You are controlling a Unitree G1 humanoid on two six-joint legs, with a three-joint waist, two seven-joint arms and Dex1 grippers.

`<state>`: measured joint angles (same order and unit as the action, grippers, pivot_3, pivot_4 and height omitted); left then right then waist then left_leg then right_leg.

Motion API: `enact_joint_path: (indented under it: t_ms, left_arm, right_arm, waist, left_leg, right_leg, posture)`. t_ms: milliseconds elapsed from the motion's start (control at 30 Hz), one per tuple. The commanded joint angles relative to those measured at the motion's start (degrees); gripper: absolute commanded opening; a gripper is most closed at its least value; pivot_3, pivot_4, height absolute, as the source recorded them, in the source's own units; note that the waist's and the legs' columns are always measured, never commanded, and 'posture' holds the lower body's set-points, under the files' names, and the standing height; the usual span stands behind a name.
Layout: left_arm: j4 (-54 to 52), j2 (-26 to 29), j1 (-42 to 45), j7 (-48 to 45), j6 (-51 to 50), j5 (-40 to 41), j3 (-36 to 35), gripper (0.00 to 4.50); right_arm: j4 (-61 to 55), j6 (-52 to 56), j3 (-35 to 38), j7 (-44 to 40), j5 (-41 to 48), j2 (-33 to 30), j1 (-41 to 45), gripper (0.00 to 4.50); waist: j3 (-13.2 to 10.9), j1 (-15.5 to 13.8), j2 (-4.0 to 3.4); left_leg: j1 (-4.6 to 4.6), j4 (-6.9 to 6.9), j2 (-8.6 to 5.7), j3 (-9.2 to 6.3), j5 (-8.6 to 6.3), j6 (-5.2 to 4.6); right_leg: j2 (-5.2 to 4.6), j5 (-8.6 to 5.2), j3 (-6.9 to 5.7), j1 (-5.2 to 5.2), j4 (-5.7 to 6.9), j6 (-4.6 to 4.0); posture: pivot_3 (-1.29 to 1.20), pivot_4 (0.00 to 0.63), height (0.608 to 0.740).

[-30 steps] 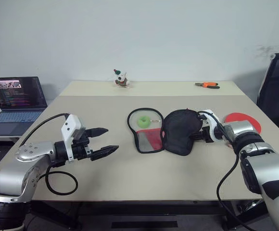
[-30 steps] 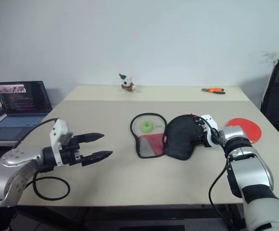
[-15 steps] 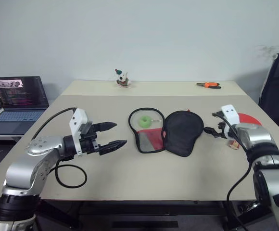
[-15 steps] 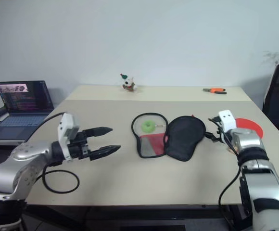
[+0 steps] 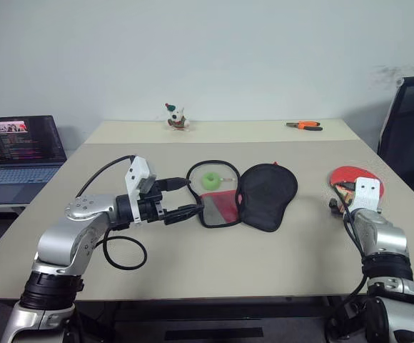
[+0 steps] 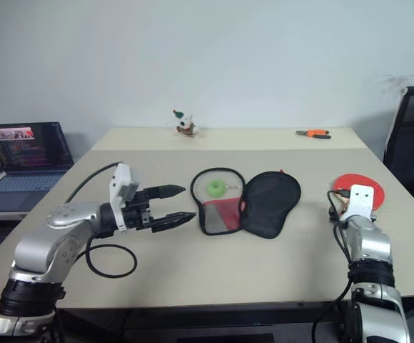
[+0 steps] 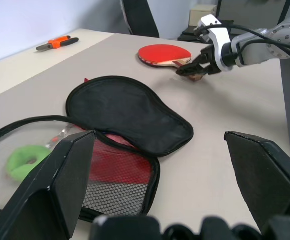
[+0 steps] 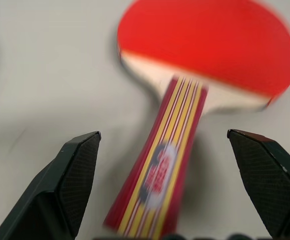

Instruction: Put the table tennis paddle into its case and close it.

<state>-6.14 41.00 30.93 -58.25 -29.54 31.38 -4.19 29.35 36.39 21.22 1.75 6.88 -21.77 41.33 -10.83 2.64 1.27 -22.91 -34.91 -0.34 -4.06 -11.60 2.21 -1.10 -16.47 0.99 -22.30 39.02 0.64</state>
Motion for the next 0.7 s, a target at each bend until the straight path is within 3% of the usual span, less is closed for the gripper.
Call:
enact_joint_path:
  t_ms: [33,333,433,700]
  left_arm:
    - [-0.4,0.0,1.5,-0.7,1.7,-0.4,-0.2,4.50]
    - [-0.7,0.0,0.7,-0.9,2.3,-1.2,-0.8,4.50]
    - [-1.1,0.2,0.2,-0.7,2.2,-1.3,-1.1,4.50]
    - [-1.7,0.4,-0.8,-0.3,2.2,-1.4,-1.3,4.50]
  right_arm:
    - [1.1,-1.1,0.7,1.9,0.9,0.6,2.3,4.47]
    - [17.7,-8.2,-0.8,2.0,0.8,-0.1,9.6,4.47]
    - [21.4,-10.2,-1.1,1.8,0.7,-0.7,11.1,3.85]
    - [29.1,-15.5,-2.1,0.0,0.4,-2.4,13.8,1.38]
  waist:
    - [0.0,0.0,0.00]
    - [0.0,0.7,0.01]
    - [0.0,0.7,0.02]
    - [0.0,0.8,0.04]
  left_leg:
    - [0.00,0.00,-0.01,0.00,0.00,0.00]
    - [0.08,-0.02,0.01,0.12,0.00,-0.01]
    - [0.10,-0.04,0.02,0.18,0.00,-0.01]
    - [0.12,-0.05,0.02,0.25,0.00,-0.01]
  right_leg:
    - [0.00,0.00,0.00,0.00,0.00,0.00]
    - [0.03,0.01,0.01,0.03,0.00,0.01]
    - [0.03,0.03,0.02,0.04,0.00,0.04]
    - [0.03,0.05,0.07,0.05,-0.01,0.07]
  posture:
    - [0.00,0.150,0.740]
    - [0.00,0.150,0.740]
    - [0.00,0.150,0.740]
    - [0.00,0.150,0.740]
